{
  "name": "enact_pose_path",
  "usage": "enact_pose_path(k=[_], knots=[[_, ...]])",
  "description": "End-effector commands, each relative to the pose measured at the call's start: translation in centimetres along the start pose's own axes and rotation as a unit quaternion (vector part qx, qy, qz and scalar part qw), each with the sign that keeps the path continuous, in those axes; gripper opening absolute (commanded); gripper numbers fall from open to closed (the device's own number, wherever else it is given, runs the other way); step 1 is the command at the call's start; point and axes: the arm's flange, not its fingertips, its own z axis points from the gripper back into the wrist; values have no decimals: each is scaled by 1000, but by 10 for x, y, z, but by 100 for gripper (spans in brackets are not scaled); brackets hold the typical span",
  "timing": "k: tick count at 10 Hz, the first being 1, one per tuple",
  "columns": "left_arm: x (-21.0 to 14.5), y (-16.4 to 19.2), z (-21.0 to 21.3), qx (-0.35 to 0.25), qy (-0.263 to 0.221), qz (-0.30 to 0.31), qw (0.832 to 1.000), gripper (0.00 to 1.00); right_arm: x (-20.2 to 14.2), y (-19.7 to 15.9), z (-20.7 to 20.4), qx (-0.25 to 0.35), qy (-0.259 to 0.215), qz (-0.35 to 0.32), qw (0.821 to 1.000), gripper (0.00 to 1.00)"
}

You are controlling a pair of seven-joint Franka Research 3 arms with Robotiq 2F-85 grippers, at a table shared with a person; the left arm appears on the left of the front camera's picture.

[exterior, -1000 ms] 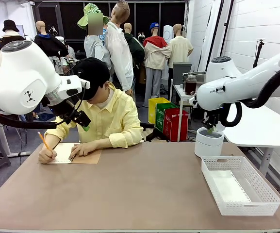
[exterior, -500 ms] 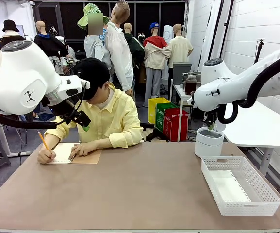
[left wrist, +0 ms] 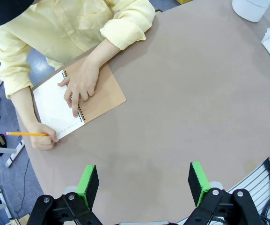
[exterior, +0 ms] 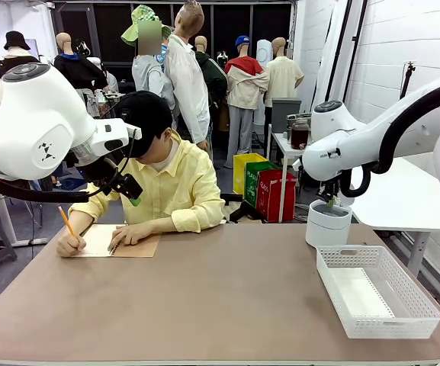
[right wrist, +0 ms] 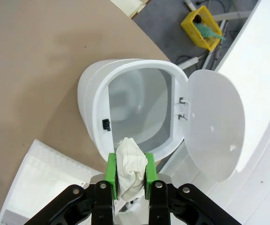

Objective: Sort the paper based on its condition.
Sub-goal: If a person hands you a paper, place it in the Organizing basket , and if it's crumpled, put it in the Trash can.

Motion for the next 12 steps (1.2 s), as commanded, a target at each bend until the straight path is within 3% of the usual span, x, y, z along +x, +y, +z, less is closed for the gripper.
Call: enact_pose_path(k=[1, 7, 8, 9, 12], knots=[[-1, 1, 0, 1, 0, -3, 1000, 100, 8, -10, -11, -22, -1, -4, 1000, 27], [-1, 1, 0, 1, 0, -3, 1000, 100, 21, -17, -31, -33, 0, 8, 999, 27], [-1, 1, 0, 1, 0, -3, 1000, 100, 22, -19, -34, -30, 1, 6, 1000, 31], [-1, 1, 0, 1, 0, -3, 1000, 100, 23, -19, -36, -29, 3, 4, 1000, 41], [-1, 1, 0, 1, 0, -3, 1000, 100, 23, -21, -33, -29, 5, 1, 1000, 98]])
